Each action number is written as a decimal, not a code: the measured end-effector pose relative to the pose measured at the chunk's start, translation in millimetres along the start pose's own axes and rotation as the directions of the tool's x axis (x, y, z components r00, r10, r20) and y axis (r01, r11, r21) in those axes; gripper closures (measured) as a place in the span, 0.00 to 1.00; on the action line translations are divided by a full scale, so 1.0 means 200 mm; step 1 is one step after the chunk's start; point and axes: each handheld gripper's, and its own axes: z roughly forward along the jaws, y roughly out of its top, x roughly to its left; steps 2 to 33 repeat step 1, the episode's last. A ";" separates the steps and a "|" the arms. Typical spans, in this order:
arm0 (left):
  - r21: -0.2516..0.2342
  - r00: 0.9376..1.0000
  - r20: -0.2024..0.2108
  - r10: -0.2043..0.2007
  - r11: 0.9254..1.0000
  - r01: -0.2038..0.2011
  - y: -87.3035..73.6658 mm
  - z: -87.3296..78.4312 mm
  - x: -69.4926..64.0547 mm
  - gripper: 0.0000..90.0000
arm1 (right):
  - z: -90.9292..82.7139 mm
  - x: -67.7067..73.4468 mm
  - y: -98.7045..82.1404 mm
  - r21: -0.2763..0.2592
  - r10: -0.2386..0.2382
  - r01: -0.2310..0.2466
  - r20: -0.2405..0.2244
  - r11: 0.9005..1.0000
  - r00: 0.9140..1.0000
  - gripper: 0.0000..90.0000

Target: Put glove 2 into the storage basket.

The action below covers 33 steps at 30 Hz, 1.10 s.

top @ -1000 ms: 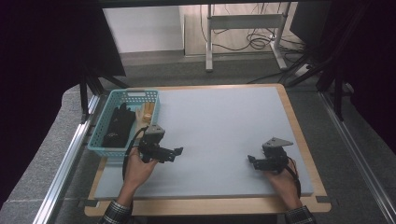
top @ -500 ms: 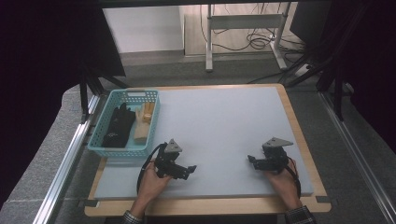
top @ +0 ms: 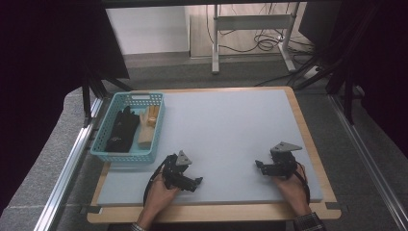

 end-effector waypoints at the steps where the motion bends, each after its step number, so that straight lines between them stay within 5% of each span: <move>1: 0.001 1.000 -0.001 0.000 1.000 0.000 0.00 0.00 0.00 0.00 | 0.00 0.00 0.00 0.000 0.000 0.000 0.000 1.000 1.000 0.25; 33: 0.001 1.000 -0.001 0.000 1.000 0.000 0.00 0.00 0.00 0.00 | 0.00 0.00 0.00 0.000 0.000 0.000 0.000 1.000 1.000 0.25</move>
